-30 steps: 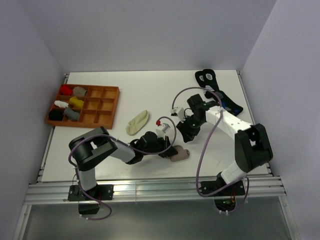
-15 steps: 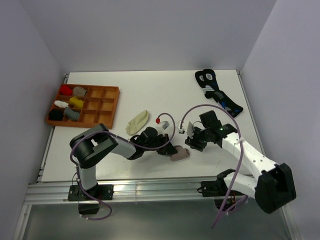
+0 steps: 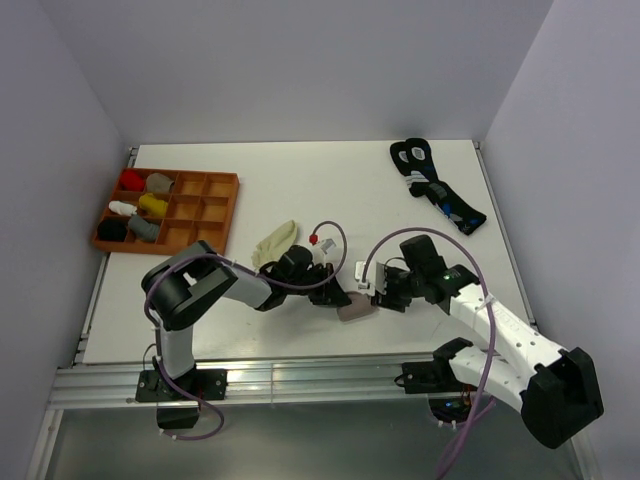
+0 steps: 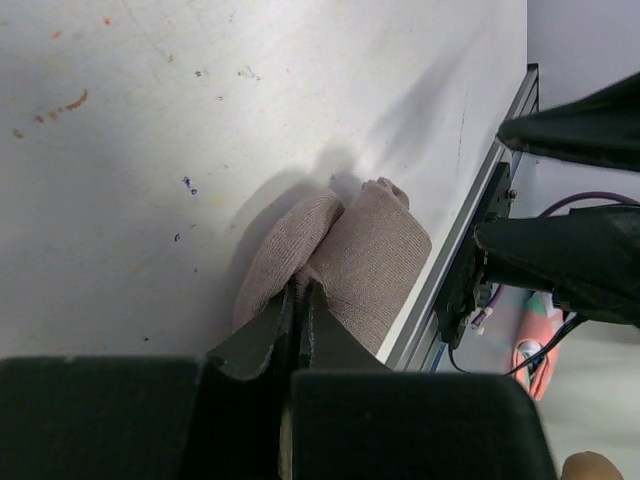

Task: Roll the socks
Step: Roll the sock at the center of the board.

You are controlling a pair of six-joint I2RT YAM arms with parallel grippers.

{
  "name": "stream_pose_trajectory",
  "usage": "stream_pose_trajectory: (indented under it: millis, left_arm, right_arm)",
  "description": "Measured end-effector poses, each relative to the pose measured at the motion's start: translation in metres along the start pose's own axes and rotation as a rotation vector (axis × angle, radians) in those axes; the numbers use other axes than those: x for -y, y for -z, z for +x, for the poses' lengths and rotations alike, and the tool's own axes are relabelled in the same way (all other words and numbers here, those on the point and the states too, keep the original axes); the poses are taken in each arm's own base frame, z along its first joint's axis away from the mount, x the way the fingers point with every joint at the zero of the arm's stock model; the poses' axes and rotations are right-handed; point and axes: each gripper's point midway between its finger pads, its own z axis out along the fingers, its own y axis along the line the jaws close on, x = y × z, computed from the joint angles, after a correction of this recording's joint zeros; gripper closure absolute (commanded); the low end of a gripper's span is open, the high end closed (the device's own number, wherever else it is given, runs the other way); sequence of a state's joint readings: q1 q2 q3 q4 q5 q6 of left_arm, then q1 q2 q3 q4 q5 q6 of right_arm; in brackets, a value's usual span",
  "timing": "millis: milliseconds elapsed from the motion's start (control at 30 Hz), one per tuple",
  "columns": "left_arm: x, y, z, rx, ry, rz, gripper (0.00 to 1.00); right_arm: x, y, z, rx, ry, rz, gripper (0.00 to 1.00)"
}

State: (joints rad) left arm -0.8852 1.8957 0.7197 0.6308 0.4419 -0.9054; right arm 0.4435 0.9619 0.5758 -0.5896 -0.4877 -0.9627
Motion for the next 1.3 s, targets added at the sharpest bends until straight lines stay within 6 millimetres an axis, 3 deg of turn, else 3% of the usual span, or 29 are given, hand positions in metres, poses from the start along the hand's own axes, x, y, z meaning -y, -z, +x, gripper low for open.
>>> stream_pose_trajectory:
  millis: [433,1067,1300]
  left_arm:
    - [-0.002,-0.002,0.001,-0.061,0.037,-0.011,1.00]
    - [-0.002,-0.007,0.000,-0.151,0.061,0.005,1.00]
    - [-0.003,-0.007,0.000,-0.168,0.062,0.018,1.00]
  right_arm:
    - [-0.039,-0.025,-0.005,-0.005,0.177,-0.071,0.41]
    - [-0.026,-0.042,-0.005,-0.024,0.289,0.045,0.40]
    - [-0.030,-0.054,0.001,-0.065,0.312,0.023,0.41]
